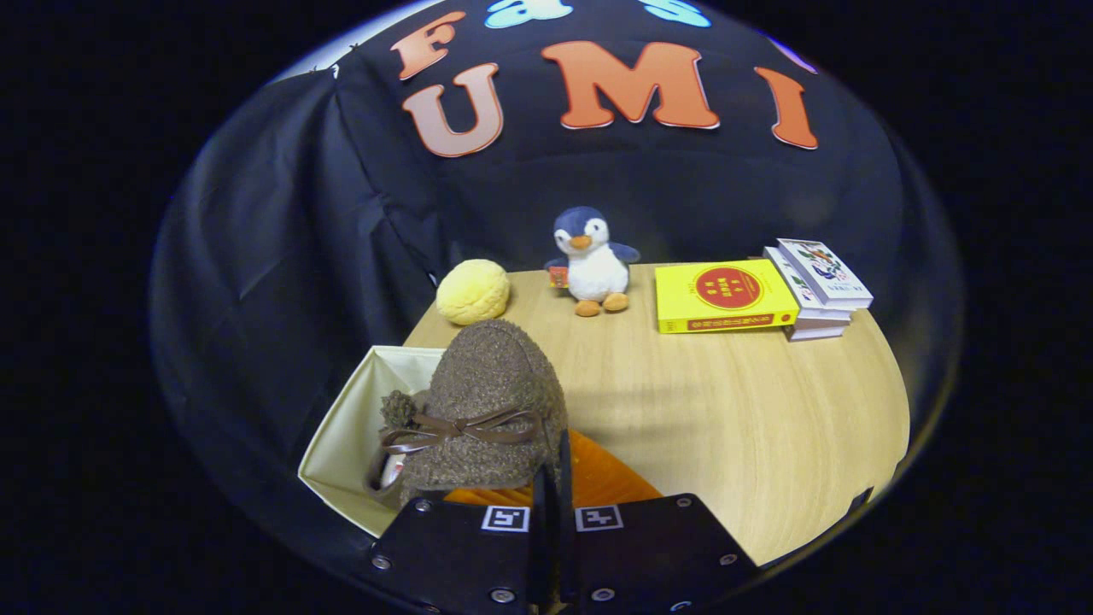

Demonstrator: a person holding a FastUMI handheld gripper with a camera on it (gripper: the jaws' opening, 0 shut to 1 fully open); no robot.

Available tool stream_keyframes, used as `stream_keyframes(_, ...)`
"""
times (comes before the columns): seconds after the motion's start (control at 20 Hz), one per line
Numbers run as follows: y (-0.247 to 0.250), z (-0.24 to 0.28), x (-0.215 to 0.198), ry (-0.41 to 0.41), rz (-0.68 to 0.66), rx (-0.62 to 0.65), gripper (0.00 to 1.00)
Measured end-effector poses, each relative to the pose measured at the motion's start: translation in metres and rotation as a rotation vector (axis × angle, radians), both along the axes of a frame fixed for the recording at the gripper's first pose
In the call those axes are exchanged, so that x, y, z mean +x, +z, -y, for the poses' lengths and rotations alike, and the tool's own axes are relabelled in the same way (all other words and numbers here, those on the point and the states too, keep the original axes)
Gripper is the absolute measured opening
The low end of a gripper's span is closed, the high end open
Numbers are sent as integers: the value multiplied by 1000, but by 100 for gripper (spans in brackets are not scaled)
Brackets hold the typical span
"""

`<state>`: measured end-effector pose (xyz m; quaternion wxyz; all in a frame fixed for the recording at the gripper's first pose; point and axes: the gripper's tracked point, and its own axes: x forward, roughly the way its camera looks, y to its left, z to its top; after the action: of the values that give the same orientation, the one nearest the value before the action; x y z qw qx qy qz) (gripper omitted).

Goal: Open the storage box then place both shoes into the box .Put the left shoe in first, then the right shoe, with the right side of both shoes facing outward in a uniform manner.

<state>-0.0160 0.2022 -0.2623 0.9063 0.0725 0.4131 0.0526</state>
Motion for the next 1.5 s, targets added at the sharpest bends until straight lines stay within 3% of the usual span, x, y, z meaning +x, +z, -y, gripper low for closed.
stream_keyframes(0.35, -6, -91, 18, 57, -36, 16, 5)
stream_keyframes(0.8, -58, -123, 20, 14, -145, -94, 7)
stream_keyframes(1.15, -86, -130, -10, 56, -285, -137, 30)
stream_keyframes(1.5, -35, -129, -23, 177, -179, 16, 44)
